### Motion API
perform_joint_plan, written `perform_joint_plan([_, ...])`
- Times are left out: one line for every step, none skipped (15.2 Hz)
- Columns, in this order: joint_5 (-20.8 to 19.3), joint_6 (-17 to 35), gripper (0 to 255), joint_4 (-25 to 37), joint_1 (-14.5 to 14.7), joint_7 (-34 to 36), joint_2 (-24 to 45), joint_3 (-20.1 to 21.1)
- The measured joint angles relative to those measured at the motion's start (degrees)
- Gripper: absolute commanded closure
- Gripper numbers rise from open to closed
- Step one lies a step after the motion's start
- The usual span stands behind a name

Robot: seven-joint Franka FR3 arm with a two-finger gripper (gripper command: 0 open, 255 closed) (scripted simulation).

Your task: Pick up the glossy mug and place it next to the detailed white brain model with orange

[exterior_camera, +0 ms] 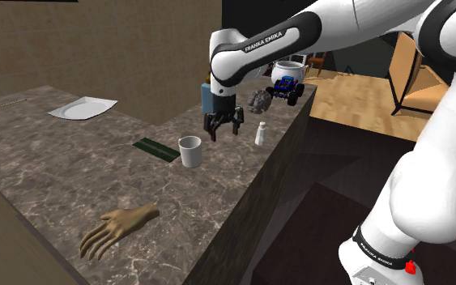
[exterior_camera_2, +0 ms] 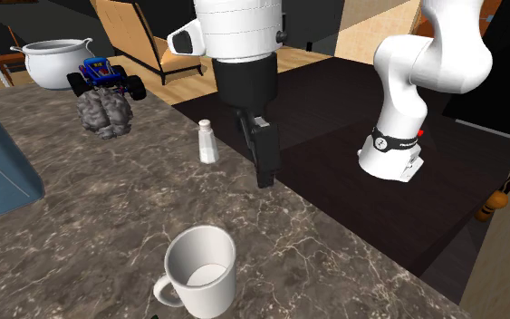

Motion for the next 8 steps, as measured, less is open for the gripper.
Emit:
perform_joint_plan([0.03, 0.63, 0, 1.50, 0.00, 0.30, 1.83, -0.01])
perform_joint_plan([0.04, 0.78, 0, 4.11, 0.12, 0.84, 4.28, 0.08])
perform_joint_plan([0.06, 0.99, 0, 6.24, 0.24, 1.36, 6.31, 0.14])
perform_joint_plan([0.10, 1.68, 0, 7.80, 0.51, 2.11, 8.20, 0.31])
perform_joint_plan([0.10, 1.95, 0, 9.91, 0.60, 2.51, 10.31, 0.32])
perform_joint_plan([0.09, 1.95, 0, 12.60, 0.56, 2.75, 12.72, 0.24])
perform_joint_plan([0.05, 1.61, 0, 15.47, 0.77, 3.42, 14.94, 0.28])
perform_joint_plan([0.08, 1.93, 0, 17.15, 0.84, 3.75, 16.64, 0.28])
